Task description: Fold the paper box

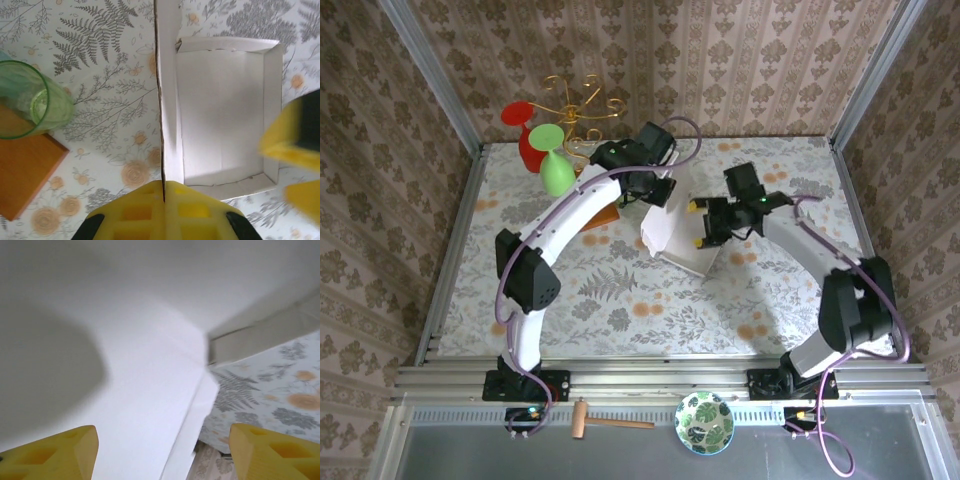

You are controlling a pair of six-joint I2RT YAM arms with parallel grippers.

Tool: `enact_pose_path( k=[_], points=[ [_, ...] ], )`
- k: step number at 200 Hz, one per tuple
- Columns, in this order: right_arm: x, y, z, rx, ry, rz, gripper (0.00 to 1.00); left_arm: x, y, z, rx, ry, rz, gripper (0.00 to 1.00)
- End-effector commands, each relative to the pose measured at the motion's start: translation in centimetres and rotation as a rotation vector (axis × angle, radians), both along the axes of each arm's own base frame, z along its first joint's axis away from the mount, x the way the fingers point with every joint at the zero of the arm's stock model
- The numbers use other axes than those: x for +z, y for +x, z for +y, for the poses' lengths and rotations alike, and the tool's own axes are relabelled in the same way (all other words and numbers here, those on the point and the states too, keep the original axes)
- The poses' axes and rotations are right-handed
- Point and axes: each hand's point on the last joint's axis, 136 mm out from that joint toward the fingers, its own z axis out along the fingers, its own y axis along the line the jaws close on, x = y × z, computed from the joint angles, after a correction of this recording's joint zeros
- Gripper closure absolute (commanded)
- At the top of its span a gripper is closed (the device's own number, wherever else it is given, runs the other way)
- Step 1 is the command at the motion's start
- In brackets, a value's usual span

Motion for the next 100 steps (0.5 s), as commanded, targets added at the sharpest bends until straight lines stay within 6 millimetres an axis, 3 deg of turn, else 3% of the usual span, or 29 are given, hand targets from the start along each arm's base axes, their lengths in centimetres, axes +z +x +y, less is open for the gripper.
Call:
enact_pose_path(
  k=[1, 22, 42, 75, 100],
  points=[
    [3.1, 1.5, -2.4, 0.099, -0.181, -0.258, 0.31, 0.8, -0.9, 1.7, -0.136, 0.074, -0.036, 1.00],
    [4.6, 4.2, -3.5, 0.304, -0.355, -0.558, 0.39, 0.8, -1.4, 2.0, -0.248, 0.110, -0.076, 1.00],
    [4.3, 5.3, -3.4, 0.561, -0.495, -0.773, 0.45, 0.6, -1.8, 2.5, -0.336, 0.137, -0.105, 1.00],
    [2.0, 4.7, -2.9, 0.959, -0.677, -1.068, 0.53, 0.1, -3.0, 3.3, -0.486, 0.143, -0.126, 1.00],
    [0.4, 3.8, -2.4, 1.138, -0.751, -1.224, 0.53, 0.2, -3.7, 4.4, -0.574, 0.132, -0.126, 1.00]
  ],
)
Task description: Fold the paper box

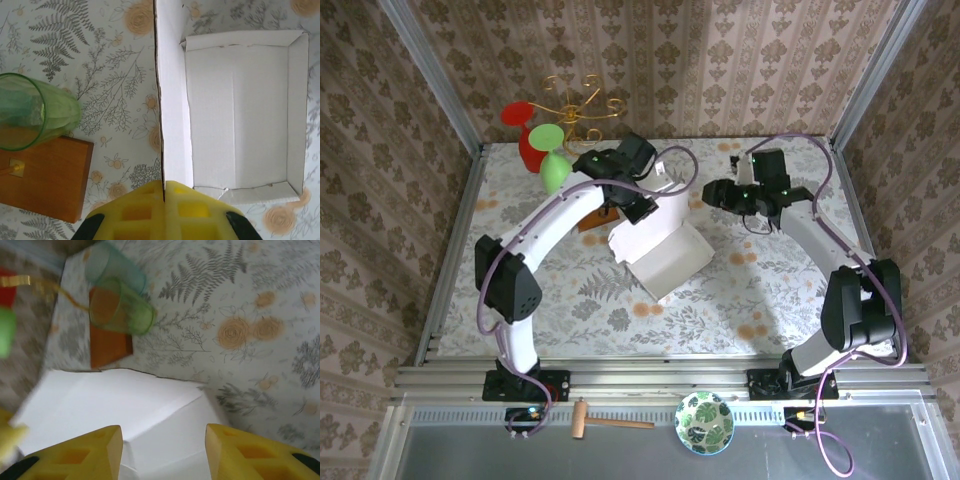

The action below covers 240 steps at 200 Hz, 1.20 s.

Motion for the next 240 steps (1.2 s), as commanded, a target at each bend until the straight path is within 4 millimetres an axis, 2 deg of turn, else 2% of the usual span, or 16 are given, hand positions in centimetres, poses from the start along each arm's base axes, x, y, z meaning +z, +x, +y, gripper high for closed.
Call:
enact_pose_path(
  k=[1, 35, 65, 106, 142, 170, 218, 240],
  points=[
    [-0.6, -0.7, 1.2, 0.331, -0.173, -0.286, 0.53, 1.7, -0.8, 0.6, -0.161, -0.034, -0.044, 1.00],
    [-1.2, -1.0, 2.0, 0.415, -0.218, -0.401, 0.50, 1.6, -1.1, 1.5, -0.210, -0.063, -0.046, 1.00],
    [-1.7, -0.7, 2.7, 0.459, -0.284, -0.427, 0.49, 1.6, -1.5, 0.9, -0.251, -0.095, -0.041, 1.00],
    [-2.3, -0.4, 5.0, 0.555, -0.331, -0.450, 0.49, 1.2, -1.6, 0.7, -0.274, -0.091, -0.035, 1.00],
    [-2.1, 0.1, 5.3, 0.557, -0.341, -0.456, 0.52, 1.4, -1.5, 0.4, -0.274, -0.097, -0.037, 1.00],
    [-2.3, 0.2, 5.6, 0.566, -0.348, -0.452, 0.58, 1.2, -1.5, 0.2, -0.274, -0.092, -0.036, 1.00],
    [-2.1, 0.1, 5.7, 0.567, -0.365, -0.449, 0.79, 1.3, -1.0, 0.1, -0.253, -0.088, -0.050, 1.00],
    [-2.1, -0.1, 5.7, 0.566, -0.372, -0.449, 0.84, 1.3, -0.7, 0.1, -0.237, -0.087, -0.055, 1.00]
  ],
)
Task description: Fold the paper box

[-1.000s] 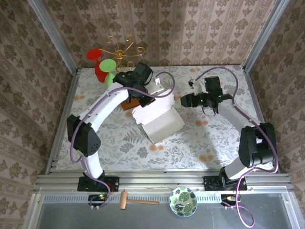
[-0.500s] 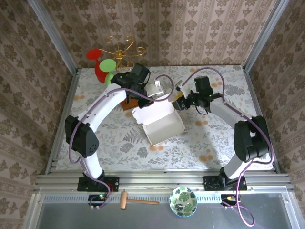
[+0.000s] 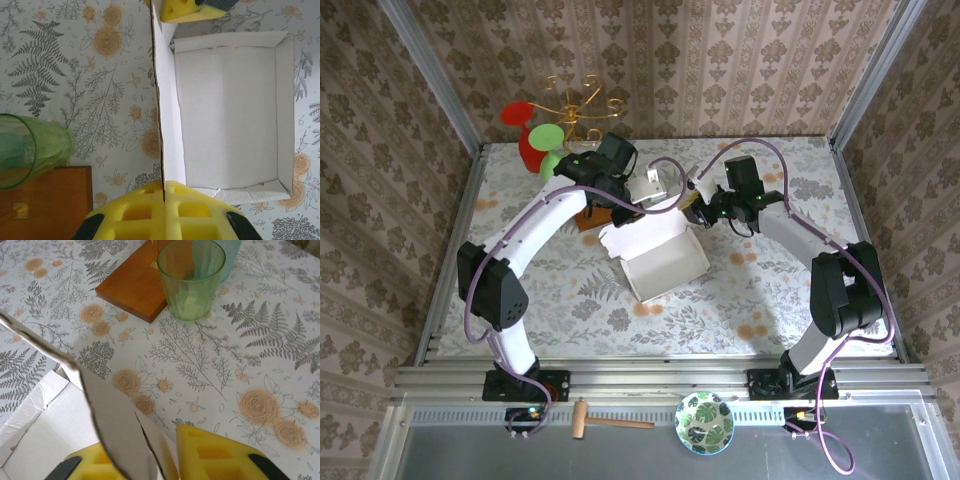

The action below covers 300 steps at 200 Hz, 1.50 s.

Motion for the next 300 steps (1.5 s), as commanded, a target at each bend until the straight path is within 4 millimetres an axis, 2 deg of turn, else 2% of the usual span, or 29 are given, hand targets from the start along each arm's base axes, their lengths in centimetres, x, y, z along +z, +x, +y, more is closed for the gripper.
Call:
enact_pose_path(
  k=[1, 17, 36, 55, 71, 85, 101, 125, 137, 145, 149, 158, 189, 211, 240, 300],
  points=[
    [0.2, 0.1, 0.0, -0.002, -0.027, -0.009, 0.84, 0.8, 0.4, -0.5, 0.004, -0.020, -0.020, 1.00],
    [0.2, 0.0, -0.1, -0.007, -0.031, -0.007, 0.87, 0.9, 0.9, -0.4, 0.032, -0.017, -0.030, 0.99],
    [0.2, -0.2, -0.2, -0.009, -0.038, -0.016, 0.94, 1.4, 1.9, -0.1, 0.112, -0.022, -0.058, 0.79],
    [0.1, -0.6, -0.5, -0.010, -0.049, -0.019, 1.00, 3.5, 3.8, 1.1, 0.299, -0.075, -0.113, 0.58],
    [-0.2, -1.0, -0.8, -0.013, -0.055, -0.019, 1.00, 5.2, 4.4, 2.9, 0.471, -0.202, -0.058, 0.55],
    [-0.3, -1.3, -1.1, -0.023, -0.058, -0.027, 1.00, 5.6, 3.8, 4.2, 0.557, -0.294, 0.022, 0.53],
    [-0.5, -1.6, -1.5, -0.029, -0.062, -0.028, 1.00, 4.7, 1.9, 5.4, 0.571, -0.327, 0.092, 0.50],
    [-0.8, -2.0, -1.9, -0.027, -0.071, -0.030, 1.00, 2.1, 0.0, 7.6, 0.586, -0.257, 0.132, 0.47],
    [-0.7, -2.1, -2.0, -0.021, -0.070, -0.030, 1.00, 1.3, 0.1, 8.5, 0.611, -0.250, 0.132, 0.45],
    [-0.8, -2.2, -2.1, -0.018, -0.072, -0.027, 1.00, 1.1, 0.3, 8.4, 0.614, -0.269, 0.144, 0.44],
    [-0.9, -2.3, -2.1, -0.016, -0.074, -0.028, 1.00, 0.9, 1.0, 9.2, 0.642, -0.284, 0.146, 0.44],
    [-1.0, -2.4, -2.3, -0.017, -0.078, -0.026, 1.00, 0.5, 1.7, 9.5, 0.658, -0.303, 0.163, 0.43],
    [-1.1, -3.1, -2.6, -0.005, -0.076, -0.017, 1.00, -1.9, 3.5, 9.3, 0.614, -0.279, 0.169, 0.41],
    [-1.2, -3.5, -2.8, -0.004, -0.073, -0.009, 1.00, -2.9, 4.4, 8.5, 0.566, -0.281, 0.159, 0.41],
    [-1.5, -3.7, -3.1, -0.007, -0.070, 0.000, 1.00, -3.1, 4.9, 6.6, 0.477, -0.336, 0.177, 0.42],
    [-1.6, -3.5, -3.4, -0.020, -0.065, 0.006, 1.00, -5.5, 5.1, 5.8, 0.437, -0.320, 0.217, 0.45]
  ],
)
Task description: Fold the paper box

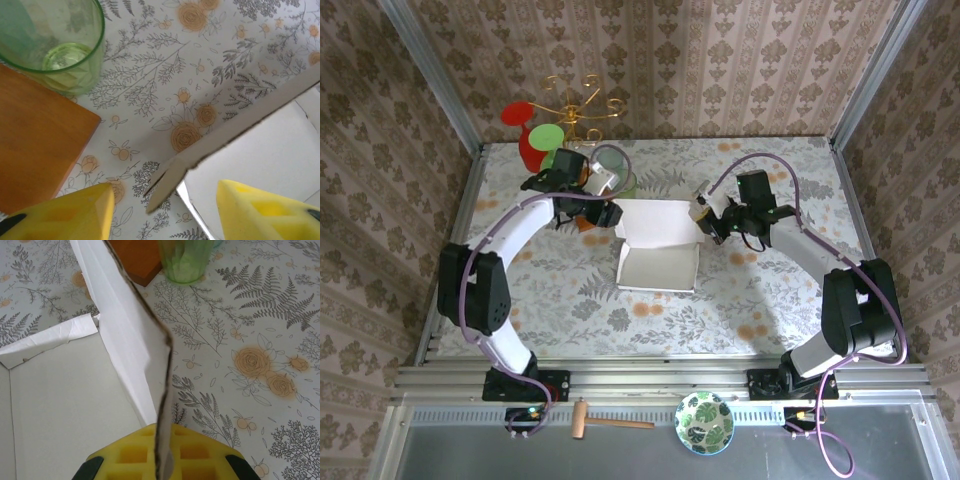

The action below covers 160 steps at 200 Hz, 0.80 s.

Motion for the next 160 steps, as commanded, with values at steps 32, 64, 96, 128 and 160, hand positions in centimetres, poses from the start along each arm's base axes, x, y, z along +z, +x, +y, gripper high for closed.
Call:
enact_pose_path(
  k=[32, 64, 96, 128, 160],
  points=[
    [0.0, -0.7, -0.1, 0.017, 0.006, 0.011, 1.00, -0.2, 0.6, -2.0, -0.065, -0.083, -0.032, 0.48],
    [-0.3, -0.4, -0.3, 0.002, -0.003, 0.016, 1.00, -0.5, 0.5, -2.9, -0.062, -0.107, 0.005, 0.61],
    [-0.5, 0.2, -0.6, -0.026, -0.007, 0.022, 1.00, -0.9, -0.5, -3.3, -0.055, -0.084, 0.027, 0.64],
    [-0.9, 0.5, -0.8, -0.048, -0.012, 0.026, 1.00, -1.3, -1.1, -3.3, -0.029, -0.069, 0.049, 0.64],
    [-1.2, 0.8, -1.0, -0.061, -0.019, 0.023, 1.00, -1.7, -1.8, -2.9, -0.025, -0.049, 0.057, 0.59]
  ],
)
